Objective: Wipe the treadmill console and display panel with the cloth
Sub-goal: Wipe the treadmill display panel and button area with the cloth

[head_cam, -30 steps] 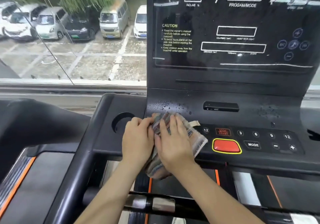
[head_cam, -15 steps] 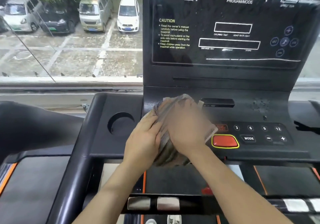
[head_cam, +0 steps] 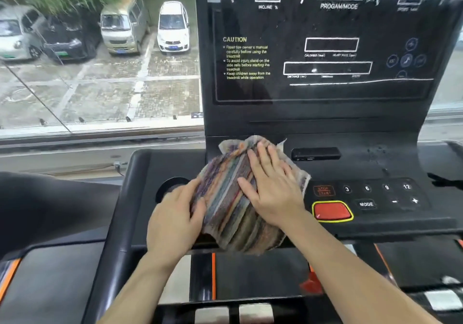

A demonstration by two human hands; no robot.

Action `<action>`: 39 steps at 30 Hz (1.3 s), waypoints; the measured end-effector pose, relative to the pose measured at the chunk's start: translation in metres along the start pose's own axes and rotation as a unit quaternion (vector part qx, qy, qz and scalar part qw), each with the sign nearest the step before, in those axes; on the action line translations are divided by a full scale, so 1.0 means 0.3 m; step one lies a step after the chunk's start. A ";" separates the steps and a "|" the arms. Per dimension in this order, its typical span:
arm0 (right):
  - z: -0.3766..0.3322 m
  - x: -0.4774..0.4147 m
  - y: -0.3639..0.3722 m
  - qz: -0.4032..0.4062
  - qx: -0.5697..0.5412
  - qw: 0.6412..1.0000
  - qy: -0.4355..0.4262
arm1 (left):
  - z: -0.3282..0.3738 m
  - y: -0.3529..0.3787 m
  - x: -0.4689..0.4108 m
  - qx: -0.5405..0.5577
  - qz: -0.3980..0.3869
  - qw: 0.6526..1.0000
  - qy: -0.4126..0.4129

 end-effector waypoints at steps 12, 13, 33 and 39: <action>0.011 -0.023 0.009 0.083 -0.081 0.991 -0.067 | 0.030 -0.002 0.017 0.045 0.012 0.999 0.006; 0.025 -0.036 -0.003 0.094 -0.084 0.992 -0.027 | 0.032 -0.002 0.019 0.050 0.020 0.999 0.001; -0.184 -0.046 0.009 -0.025 -0.051 0.988 -0.140 | 0.016 0.029 0.011 -0.037 0.063 0.997 0.009; 0.054 -0.064 -0.040 0.121 -0.050 0.991 -0.021 | 0.023 0.032 0.010 -0.023 0.093 0.995 0.011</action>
Point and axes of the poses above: each hand's wrist, its own x-axis away from the middle knuckle, its own y-axis out of the palm, z = x × y, the point moved 2 cm from there along -x, towards the middle knuckle, and after that the axes turned 1 degree about -y, right-handed, at the moved point
